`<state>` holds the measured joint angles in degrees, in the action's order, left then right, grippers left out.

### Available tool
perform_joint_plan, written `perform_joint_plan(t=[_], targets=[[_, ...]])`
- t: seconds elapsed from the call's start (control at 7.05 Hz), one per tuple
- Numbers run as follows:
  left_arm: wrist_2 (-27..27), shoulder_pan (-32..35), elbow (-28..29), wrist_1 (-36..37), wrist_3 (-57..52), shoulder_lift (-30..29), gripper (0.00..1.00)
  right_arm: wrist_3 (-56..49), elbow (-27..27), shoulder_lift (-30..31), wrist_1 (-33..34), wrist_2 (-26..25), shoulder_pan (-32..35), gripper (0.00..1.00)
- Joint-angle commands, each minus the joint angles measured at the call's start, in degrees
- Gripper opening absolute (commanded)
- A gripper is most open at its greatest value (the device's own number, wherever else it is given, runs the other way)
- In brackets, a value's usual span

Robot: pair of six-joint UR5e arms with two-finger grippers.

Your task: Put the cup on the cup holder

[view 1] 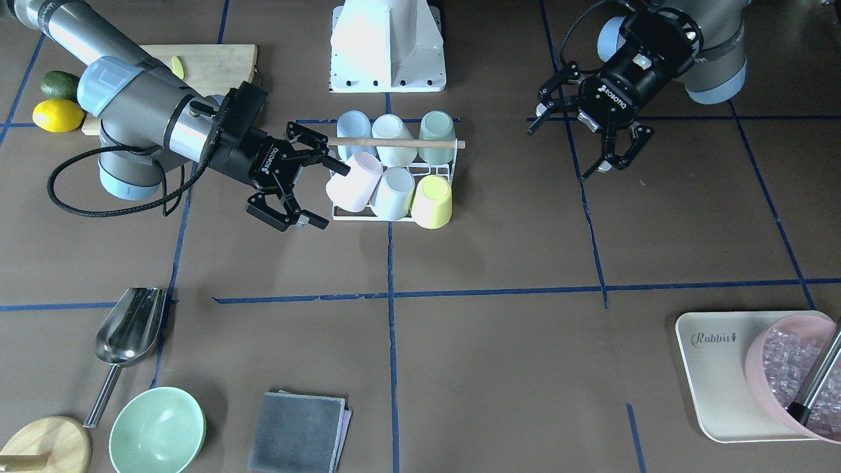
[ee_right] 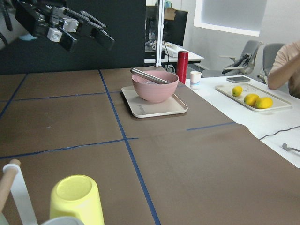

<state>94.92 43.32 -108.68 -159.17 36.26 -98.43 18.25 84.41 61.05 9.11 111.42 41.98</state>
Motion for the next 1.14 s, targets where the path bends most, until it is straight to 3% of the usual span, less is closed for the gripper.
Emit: perform_joint_plan(t=[0.0,0.28,0.43,0.71,0.85,0.99], targets=[[2.7,3.5,-1.36,17.22,-0.48,1.05,1.0,-0.14,4.0,0.03,17.18,2.12,1.95,1.0],[16.19,6.77,-1.02,28.26,-1.62,1.22,1.0,-0.14,6.2,0.21,30.81,2.31,3.45,1.0],[19.04,7.21,-1.27,32.48,-2.24,2.7,1.0,-0.23,7.34,0.21,37.93,3.27,4.41,1.0],[28.43,12.98,-1.27,42.65,-17.95,6.91,1.0,-0.32,8.93,0.56,52.87,3.71,7.05,1.0],[31.35,18.15,-0.92,50.81,-29.72,8.76,1.0,-0.32,8.93,0.56,58.59,3.71,7.93,1.0],[32.07,22.81,-0.31,56.89,-32.8,9.48,1.0,-0.32,9.02,0.56,63.79,3.8,9.07,1.0]])
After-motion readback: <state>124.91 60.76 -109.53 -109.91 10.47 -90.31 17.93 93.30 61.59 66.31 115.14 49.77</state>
